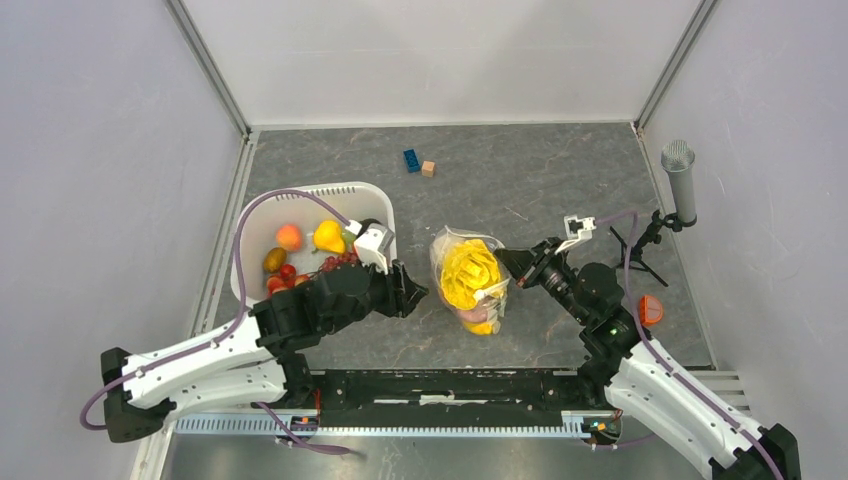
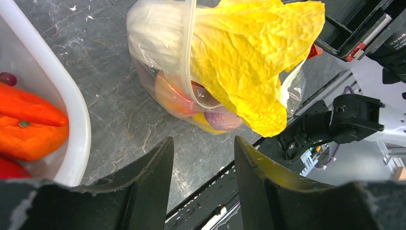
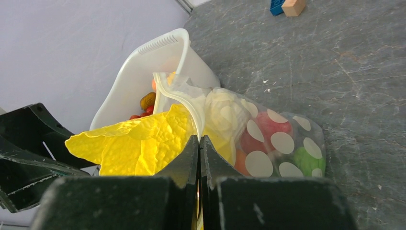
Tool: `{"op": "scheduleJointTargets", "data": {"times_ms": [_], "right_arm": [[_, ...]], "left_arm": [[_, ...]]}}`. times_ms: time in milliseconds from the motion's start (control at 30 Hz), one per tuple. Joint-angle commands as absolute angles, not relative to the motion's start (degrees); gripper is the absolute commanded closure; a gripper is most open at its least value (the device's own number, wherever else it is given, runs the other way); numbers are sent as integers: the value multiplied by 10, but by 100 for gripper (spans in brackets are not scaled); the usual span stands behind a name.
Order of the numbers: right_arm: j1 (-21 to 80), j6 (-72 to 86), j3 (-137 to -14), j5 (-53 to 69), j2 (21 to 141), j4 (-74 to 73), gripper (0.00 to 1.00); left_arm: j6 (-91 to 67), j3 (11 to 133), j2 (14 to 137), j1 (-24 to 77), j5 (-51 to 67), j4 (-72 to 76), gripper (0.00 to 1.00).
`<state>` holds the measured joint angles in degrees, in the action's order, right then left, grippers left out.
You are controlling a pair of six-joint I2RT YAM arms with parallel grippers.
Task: Place the food in the zip-top bag and seal the zipper
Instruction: Adjust the fake vegetable in the zipper food storage bag.
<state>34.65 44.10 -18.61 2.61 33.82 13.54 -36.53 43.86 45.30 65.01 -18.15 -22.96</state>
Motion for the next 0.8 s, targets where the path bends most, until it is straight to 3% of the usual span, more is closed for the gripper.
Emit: {"op": "scheduleJointTargets", "data": {"times_ms": [0,233,467,567,633,767], "right_arm": [[334,431,-194,32,336,141,98],[331,434,-195,39,345,152,98],[330,433,-199,41,341,149,98],[329,432,-197,40,339,147,98],[329,434,-198,44,339,150,97],[329,445,-194,58,339,163,97]], "left_arm": [[-432,426,463,652,-189,-166,45],[-488,421,552,653,-175,-117,45],[-529,415,580,653,-231,-122,55],[-528,403,567,653,-247,-107,52],[-525,400,567,652,-258,-97,44],[-516,395,587,652,-261,-59,45]]}}
